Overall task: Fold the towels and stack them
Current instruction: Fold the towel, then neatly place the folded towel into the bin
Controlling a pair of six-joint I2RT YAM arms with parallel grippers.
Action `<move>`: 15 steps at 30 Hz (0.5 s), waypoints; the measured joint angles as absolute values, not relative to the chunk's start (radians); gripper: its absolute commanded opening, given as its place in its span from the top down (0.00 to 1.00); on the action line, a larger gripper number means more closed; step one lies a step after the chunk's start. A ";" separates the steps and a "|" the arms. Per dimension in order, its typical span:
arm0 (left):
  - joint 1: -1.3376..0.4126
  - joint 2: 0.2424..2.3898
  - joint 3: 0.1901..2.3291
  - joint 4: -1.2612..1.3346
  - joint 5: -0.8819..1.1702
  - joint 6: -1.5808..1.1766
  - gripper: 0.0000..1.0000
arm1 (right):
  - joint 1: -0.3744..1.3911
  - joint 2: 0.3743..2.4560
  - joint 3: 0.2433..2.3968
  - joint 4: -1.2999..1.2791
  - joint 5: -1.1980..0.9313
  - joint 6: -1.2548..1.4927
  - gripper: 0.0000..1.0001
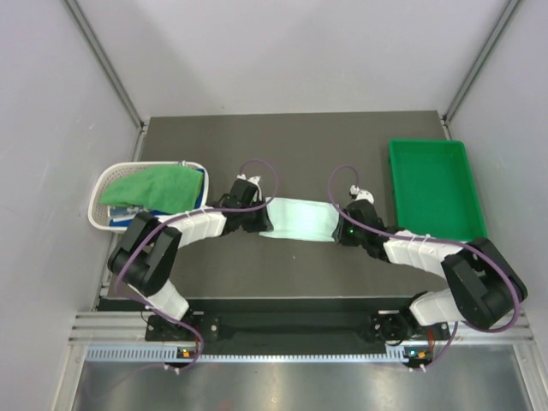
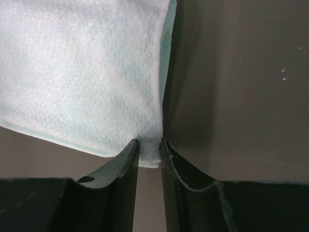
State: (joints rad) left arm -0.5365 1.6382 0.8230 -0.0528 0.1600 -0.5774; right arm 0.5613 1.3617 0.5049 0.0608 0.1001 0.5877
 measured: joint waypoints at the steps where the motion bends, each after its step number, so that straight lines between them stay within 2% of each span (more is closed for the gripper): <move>1: -0.537 1.633 0.828 -0.067 0.157 -0.576 0.71 | 0.561 1.361 0.505 0.060 0.100 0.587 0.74; 8: -0.533 1.589 0.977 -0.221 0.036 -0.546 0.51 | 0.561 1.345 0.535 0.014 0.098 0.579 0.66; 15: -0.463 1.588 1.061 -0.302 -0.054 -0.522 0.46 | 0.561 1.288 0.578 -0.040 0.093 0.564 0.61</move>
